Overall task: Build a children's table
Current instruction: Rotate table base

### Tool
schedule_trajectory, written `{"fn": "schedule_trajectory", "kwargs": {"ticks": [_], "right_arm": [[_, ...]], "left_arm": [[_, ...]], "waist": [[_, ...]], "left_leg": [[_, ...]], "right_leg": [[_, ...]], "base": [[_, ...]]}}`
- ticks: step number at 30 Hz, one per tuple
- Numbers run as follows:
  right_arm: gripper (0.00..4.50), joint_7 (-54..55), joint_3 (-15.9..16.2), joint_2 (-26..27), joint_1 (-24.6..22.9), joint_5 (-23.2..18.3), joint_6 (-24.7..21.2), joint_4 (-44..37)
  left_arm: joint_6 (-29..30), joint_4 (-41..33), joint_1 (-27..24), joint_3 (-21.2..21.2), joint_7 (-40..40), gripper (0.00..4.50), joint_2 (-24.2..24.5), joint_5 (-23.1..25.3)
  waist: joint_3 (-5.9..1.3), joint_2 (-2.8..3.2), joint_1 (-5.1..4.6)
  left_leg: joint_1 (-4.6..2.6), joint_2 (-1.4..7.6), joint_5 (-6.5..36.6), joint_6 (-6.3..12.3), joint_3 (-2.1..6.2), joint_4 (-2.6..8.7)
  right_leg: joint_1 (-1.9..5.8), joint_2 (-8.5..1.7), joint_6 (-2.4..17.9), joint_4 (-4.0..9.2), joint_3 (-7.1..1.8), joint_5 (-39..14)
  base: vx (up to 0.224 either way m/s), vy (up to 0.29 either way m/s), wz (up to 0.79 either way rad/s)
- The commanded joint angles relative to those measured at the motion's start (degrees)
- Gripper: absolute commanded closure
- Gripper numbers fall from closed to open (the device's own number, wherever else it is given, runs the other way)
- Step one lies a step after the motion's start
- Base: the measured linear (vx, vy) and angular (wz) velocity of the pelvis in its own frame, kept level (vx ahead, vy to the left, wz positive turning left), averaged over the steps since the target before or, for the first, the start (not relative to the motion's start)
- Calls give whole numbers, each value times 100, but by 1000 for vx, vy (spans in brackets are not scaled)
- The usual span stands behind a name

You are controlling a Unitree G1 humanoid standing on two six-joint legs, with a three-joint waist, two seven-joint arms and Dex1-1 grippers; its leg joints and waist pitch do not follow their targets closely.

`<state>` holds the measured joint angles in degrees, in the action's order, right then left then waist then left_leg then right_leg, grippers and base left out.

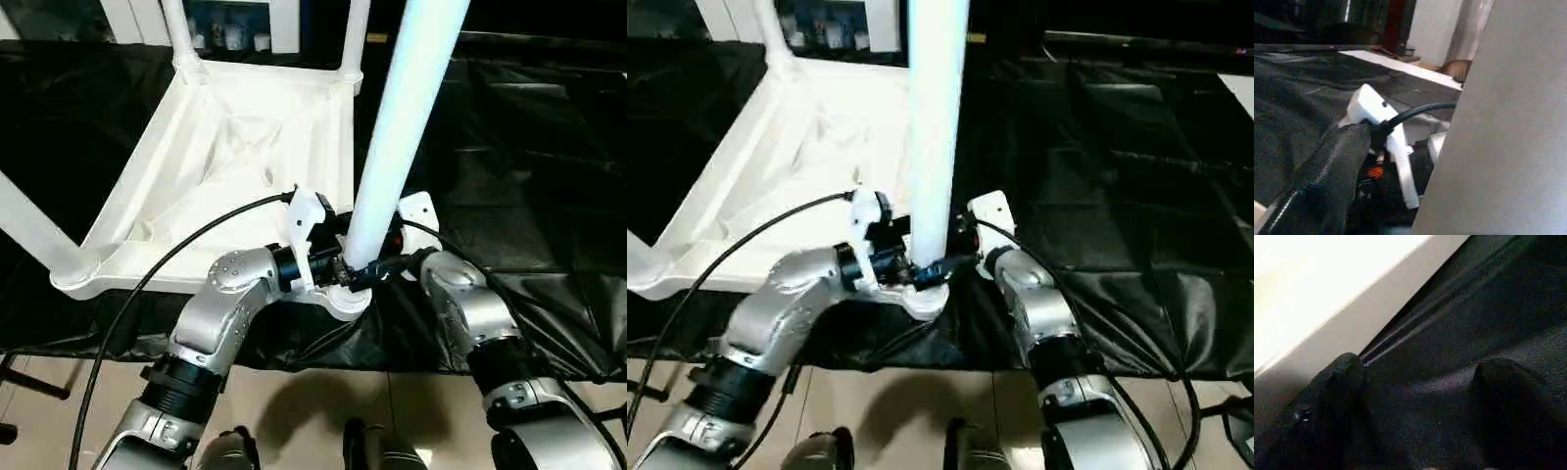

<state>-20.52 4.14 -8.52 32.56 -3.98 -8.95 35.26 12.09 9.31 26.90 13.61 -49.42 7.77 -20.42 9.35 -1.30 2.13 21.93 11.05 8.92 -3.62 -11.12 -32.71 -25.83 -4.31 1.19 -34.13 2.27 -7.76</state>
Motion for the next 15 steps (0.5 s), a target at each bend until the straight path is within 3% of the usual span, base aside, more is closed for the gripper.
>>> {"fn": "schedule_trajectory", "kwargs": {"ticks": [1, 2, 5, 6, 11, 15], "right_arm": [[0, -382, 131, -36, -214, -64, -87, -199], [0, -748, 185, -253, -363, -136, -101, -531], [0, -1217, 270, -563, -576, -219, -146, -985], [0, -1668, 351, -898, -792, -302, -206, -1431], [0, -2627, 429, -1731, -1265, -475, -266, -2358], [0, -3000, 373, -2076, -1430, -578, -303, -2708]], "left_arm": [[-30, 64, -23, 14, -94, 9, 74, 88], [54, 50, -44, 20, -394, 9, 314, 45], [112, 79, -57, 60, -747, 9, 652, 61], [225, 135, -53, 136, -1143, 24, 1003, 72], [337, 374, 47, 370, -1877, 67, 1736, 354], [280, 535, 150, 494, -2055, 100, 1985, 569]], "waist": [[-504, 48, 83], [-502, 26, 87], [-502, 39, 90], [-485, 18, 99], [-459, 46, 176], [-458, 40, 207]], "left_leg": [[-63, 120, 1243, 333, 53, 326], [-45, 112, 1219, 366, 59, 330], [-68, 120, 1228, 412, 59, 332], [-73, 127, 1252, 431, 56, 337], [-111, 149, 1395, 374, 57, 363], [-105, 153, 1461, 343, 55, 359]], "right_leg": [[422, -261, 1238, 356, -207, -1159], [442, -256, 1246, 352, -199, -1132], [430, -261, 1254, 358, -201, -1155], [421, -256, 1236, 362, -205, -1211], [379, -271, 1099, 401, -221, -1655], [377, -294, 1149, 406, -224, -1714]], "base": [[0, 0, 0], [0, 0, 0], [0, 0, 0], [0, 0, 0], [0, 0, 0], [0, 0, 0]]}}
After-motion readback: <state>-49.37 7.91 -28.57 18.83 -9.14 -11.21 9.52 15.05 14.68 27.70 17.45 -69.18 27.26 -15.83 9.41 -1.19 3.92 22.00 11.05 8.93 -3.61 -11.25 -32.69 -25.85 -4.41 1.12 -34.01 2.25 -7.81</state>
